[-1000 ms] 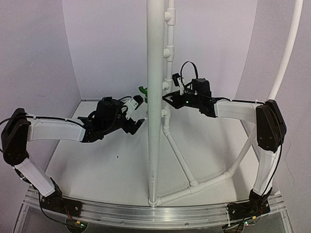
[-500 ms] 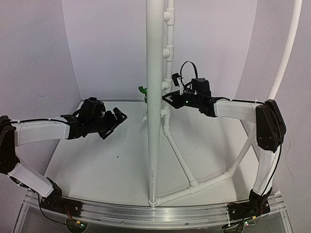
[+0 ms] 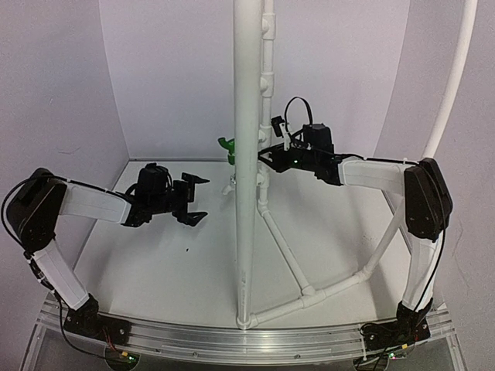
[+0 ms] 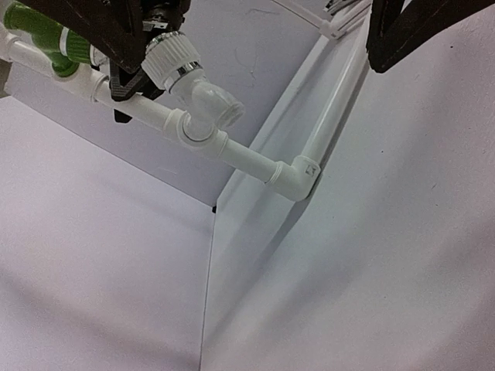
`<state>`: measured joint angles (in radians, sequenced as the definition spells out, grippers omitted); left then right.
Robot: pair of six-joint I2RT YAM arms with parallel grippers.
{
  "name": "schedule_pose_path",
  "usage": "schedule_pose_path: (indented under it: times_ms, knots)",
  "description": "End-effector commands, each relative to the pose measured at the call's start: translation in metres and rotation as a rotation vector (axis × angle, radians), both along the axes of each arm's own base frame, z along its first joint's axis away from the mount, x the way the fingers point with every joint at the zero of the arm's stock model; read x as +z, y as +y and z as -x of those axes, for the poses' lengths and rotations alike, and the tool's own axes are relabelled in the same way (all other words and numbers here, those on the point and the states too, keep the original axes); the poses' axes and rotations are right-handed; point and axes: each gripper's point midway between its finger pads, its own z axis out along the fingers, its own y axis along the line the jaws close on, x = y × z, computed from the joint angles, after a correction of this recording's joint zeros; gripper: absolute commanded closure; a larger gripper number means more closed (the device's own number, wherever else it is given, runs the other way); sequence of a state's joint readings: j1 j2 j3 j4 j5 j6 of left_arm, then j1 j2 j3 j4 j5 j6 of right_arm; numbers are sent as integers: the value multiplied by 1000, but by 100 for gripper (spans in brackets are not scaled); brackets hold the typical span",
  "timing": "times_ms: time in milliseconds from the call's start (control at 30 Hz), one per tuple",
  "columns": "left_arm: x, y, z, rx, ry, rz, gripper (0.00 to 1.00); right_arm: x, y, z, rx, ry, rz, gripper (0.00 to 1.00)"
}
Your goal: Install the water faucets
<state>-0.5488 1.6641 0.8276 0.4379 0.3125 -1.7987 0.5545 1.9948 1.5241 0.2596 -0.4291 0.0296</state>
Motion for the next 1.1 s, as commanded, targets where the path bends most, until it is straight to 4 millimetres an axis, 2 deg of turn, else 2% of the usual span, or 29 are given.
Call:
schedule_pose_path:
  times_ms: [0,133,267,467,667,833,1067]
  knots:
    - [41,-19,-16,1,-44,267,0,-18,26,23,85,165,-58,100]
    - [56,-32,-29,-16,-76,331,0,-17,26,22,81,164,-65,100]
    - [52,-42,-39,-13,-72,423,1,-16,27,20,78,163,-70,100]
    - [42,-72,-45,-58,-47,510,9,-16,27,20,79,162,-71,100]
    - [51,-91,-52,-91,-93,574,20,-16,27,20,79,162,-71,100]
    - [55,-90,-49,-92,-107,585,22,-18,28,20,82,166,-69,100]
    - [61,-89,-41,-115,-115,594,32,-20,29,20,86,168,-69,100]
